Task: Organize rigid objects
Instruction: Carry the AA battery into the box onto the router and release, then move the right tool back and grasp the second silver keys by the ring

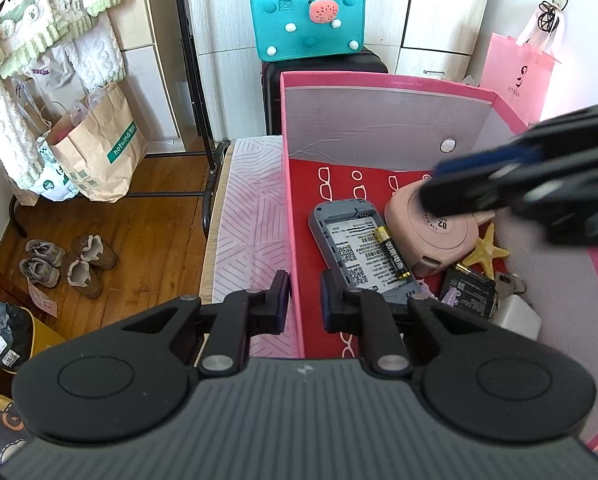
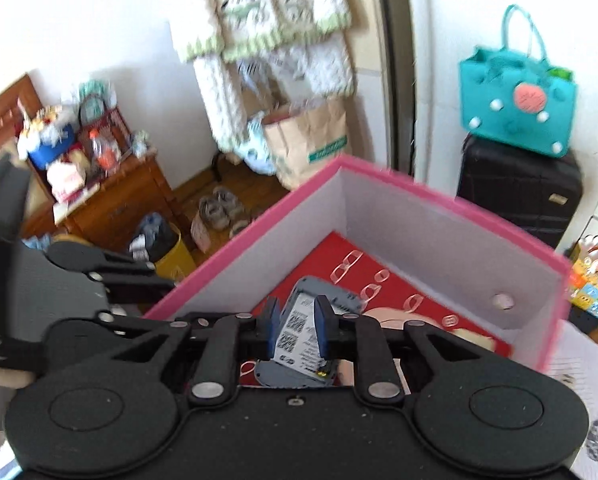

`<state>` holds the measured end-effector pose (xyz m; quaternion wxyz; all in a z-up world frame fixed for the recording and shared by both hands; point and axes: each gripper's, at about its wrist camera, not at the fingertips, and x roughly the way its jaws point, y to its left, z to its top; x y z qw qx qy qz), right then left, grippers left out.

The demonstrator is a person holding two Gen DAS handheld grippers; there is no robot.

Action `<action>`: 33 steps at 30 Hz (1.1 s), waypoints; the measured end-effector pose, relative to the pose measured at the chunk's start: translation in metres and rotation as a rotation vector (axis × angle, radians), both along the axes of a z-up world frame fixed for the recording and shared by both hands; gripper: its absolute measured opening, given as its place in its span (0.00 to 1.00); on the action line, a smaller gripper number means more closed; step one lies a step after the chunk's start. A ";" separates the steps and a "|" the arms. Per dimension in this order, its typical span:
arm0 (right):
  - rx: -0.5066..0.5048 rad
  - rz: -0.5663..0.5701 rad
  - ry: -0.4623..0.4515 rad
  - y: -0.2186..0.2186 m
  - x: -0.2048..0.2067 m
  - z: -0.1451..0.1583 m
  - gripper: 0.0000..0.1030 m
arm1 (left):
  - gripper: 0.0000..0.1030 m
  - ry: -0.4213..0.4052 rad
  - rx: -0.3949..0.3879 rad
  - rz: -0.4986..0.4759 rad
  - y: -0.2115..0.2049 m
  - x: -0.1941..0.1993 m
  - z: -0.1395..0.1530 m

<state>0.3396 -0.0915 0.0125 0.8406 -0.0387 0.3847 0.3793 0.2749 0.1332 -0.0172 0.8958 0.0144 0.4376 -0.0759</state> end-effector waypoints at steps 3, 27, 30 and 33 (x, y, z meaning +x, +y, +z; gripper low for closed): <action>0.033 -0.052 -0.032 -0.031 -0.009 0.013 0.28 | 0.13 0.000 -0.004 0.002 0.000 0.000 0.000; -0.025 -0.400 0.042 -0.181 0.013 -0.087 0.36 | 0.13 -0.021 0.022 -0.004 -0.003 -0.005 0.000; -0.044 -0.397 0.020 -0.173 0.026 -0.097 0.45 | 0.13 -0.020 0.026 -0.004 -0.004 -0.004 0.000; -0.069 -0.414 -0.046 -0.162 0.036 -0.101 0.54 | 0.13 -0.021 0.026 -0.006 -0.004 -0.004 0.000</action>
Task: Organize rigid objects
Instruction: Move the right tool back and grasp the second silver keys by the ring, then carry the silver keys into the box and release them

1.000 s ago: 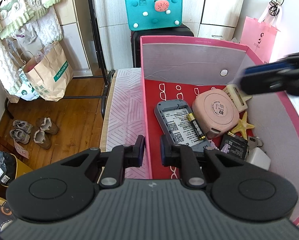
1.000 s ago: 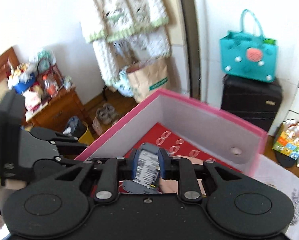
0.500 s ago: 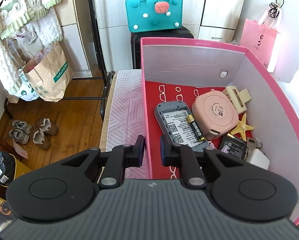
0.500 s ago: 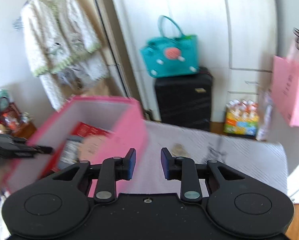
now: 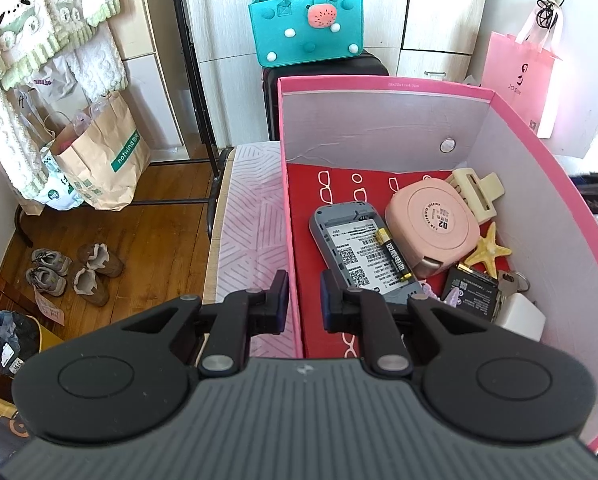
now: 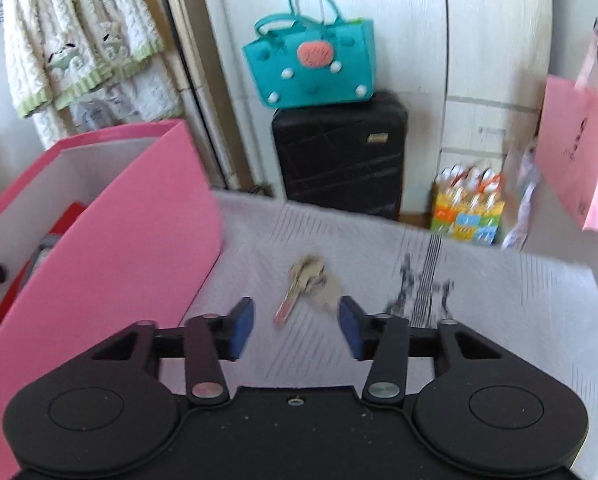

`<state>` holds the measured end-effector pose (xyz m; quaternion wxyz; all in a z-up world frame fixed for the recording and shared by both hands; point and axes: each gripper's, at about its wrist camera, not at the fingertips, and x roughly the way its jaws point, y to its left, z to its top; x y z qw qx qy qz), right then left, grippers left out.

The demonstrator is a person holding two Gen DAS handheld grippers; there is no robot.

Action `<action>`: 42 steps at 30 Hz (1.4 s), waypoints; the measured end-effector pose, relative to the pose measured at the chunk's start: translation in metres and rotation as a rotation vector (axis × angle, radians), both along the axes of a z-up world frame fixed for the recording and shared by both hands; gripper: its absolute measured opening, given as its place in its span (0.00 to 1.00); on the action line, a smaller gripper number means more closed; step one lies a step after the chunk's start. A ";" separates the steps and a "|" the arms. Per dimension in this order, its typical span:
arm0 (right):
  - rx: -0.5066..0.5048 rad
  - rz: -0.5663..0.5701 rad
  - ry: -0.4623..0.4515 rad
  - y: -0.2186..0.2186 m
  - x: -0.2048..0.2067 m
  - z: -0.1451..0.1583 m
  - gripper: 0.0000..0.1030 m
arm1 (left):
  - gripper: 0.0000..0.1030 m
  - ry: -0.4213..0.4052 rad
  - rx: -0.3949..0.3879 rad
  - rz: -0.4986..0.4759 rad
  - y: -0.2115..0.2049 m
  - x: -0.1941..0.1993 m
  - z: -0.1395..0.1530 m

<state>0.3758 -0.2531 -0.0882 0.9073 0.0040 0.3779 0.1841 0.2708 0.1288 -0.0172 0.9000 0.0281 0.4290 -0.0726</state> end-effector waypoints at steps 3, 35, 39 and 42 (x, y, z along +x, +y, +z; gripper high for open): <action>-0.033 0.008 -0.017 0.010 0.011 -0.005 0.55 | 0.13 0.000 -0.003 0.000 0.000 0.000 0.000; 0.308 0.081 -0.039 -0.016 -0.006 0.015 0.27 | 0.14 0.006 0.002 0.001 -0.001 0.001 -0.002; 0.298 0.075 -0.052 -0.018 -0.012 0.024 0.27 | 0.14 0.006 0.002 0.000 0.000 0.001 -0.001; 0.289 0.074 -0.066 -0.018 -0.018 0.034 0.27 | 0.14 0.006 0.001 0.001 0.000 0.001 -0.001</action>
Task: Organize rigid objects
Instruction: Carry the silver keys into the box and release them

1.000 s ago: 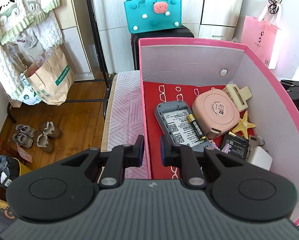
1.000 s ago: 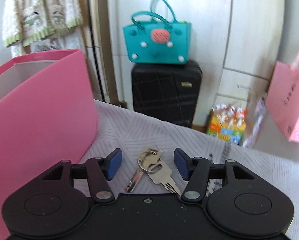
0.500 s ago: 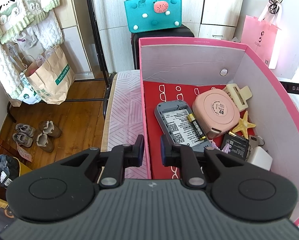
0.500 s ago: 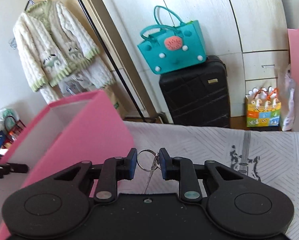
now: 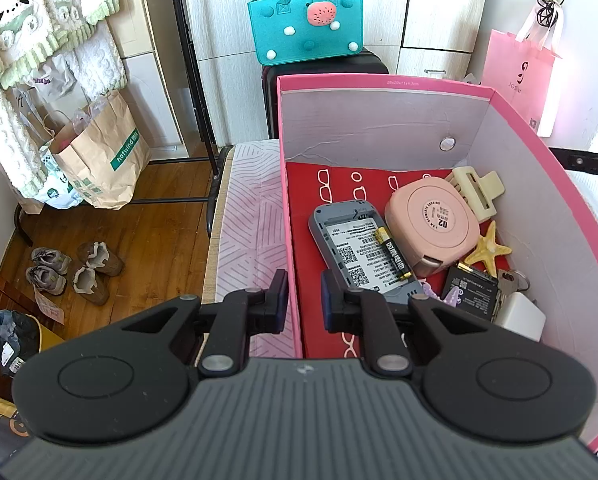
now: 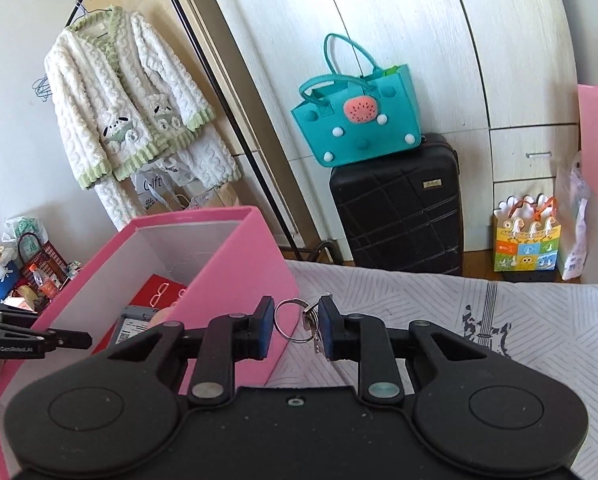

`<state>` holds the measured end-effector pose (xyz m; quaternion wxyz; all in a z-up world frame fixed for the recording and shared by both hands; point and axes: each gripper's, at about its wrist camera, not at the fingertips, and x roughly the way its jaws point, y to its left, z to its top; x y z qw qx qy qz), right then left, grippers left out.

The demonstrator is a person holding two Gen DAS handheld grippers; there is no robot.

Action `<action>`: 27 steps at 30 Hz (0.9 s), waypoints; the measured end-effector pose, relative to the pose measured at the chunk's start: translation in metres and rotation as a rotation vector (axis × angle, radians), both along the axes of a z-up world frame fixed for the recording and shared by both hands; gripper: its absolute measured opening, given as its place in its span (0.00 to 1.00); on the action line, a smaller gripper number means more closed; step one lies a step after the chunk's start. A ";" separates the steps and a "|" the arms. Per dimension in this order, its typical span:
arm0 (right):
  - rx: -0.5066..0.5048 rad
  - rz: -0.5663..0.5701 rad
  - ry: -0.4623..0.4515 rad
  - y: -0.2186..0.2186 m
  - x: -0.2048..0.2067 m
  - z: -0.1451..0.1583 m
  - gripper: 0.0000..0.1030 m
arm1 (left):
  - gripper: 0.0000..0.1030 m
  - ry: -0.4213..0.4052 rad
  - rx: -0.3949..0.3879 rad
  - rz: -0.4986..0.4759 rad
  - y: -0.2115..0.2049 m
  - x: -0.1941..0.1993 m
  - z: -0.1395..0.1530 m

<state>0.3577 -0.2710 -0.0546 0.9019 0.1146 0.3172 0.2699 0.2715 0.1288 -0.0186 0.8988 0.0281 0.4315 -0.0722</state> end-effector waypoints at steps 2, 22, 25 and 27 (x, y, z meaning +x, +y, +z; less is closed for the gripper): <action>-0.006 0.000 -0.017 0.000 -0.007 0.008 0.27 | 0.14 0.000 0.002 -0.001 -0.001 0.000 0.000; 0.104 0.263 -0.081 0.084 -0.049 0.075 0.27 | 0.16 0.002 -0.040 0.004 0.003 0.001 0.000; 0.090 0.302 -0.032 0.110 -0.044 0.065 0.27 | 0.16 0.001 -0.048 0.003 0.006 0.000 0.000; 0.075 0.323 -0.003 0.124 -0.040 0.060 0.27 | 0.17 0.002 -0.058 0.006 0.008 0.000 0.000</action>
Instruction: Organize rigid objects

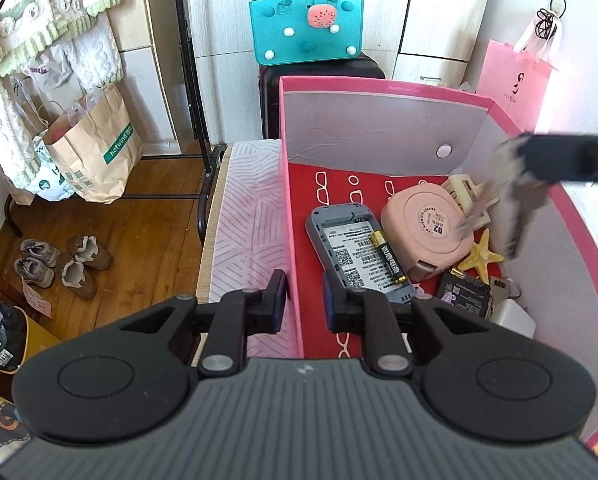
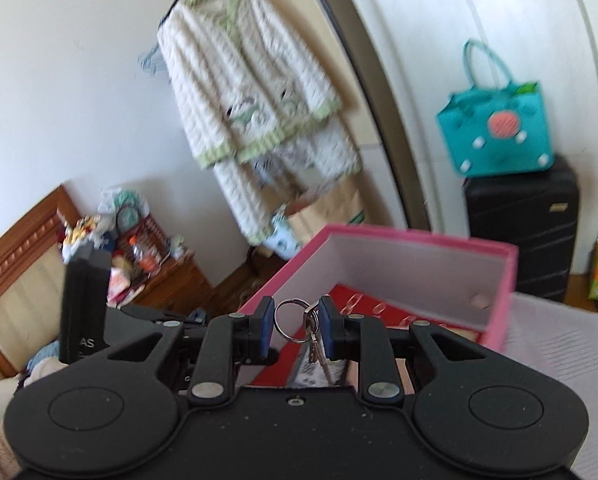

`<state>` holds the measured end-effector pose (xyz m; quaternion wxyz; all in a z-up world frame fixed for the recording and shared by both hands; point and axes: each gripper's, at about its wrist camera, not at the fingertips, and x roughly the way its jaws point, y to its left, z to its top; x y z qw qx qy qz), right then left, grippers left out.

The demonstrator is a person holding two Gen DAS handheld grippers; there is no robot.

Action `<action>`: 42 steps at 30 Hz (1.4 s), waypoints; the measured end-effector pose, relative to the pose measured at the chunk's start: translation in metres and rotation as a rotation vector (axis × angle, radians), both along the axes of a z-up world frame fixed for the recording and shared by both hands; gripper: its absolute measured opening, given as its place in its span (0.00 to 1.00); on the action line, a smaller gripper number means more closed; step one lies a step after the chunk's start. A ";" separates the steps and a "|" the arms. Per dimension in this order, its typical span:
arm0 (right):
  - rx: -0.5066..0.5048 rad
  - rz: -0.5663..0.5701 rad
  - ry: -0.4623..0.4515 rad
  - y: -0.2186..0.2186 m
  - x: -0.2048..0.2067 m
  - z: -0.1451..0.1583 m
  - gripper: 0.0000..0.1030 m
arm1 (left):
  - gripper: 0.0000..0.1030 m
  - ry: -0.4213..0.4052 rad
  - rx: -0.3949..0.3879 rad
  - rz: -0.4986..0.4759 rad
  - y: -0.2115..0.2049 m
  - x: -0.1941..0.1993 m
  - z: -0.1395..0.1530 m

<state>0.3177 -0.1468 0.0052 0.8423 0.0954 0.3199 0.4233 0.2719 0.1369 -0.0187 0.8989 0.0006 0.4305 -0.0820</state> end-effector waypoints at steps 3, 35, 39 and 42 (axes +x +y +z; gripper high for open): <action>-0.039 0.029 0.051 0.021 0.008 -0.010 0.27 | 0.18 0.001 -0.008 -0.001 0.000 0.000 0.000; -0.154 -0.186 -0.069 -0.032 -0.041 0.006 0.43 | 0.25 -0.053 0.036 0.017 -0.003 -0.009 0.004; -0.175 -0.217 -0.096 -0.049 -0.060 0.005 0.45 | 0.34 -0.078 0.061 0.030 -0.008 -0.022 0.011; -0.179 -0.237 -0.103 -0.058 -0.072 0.004 0.46 | 0.41 -0.103 0.046 0.044 -0.010 -0.039 0.019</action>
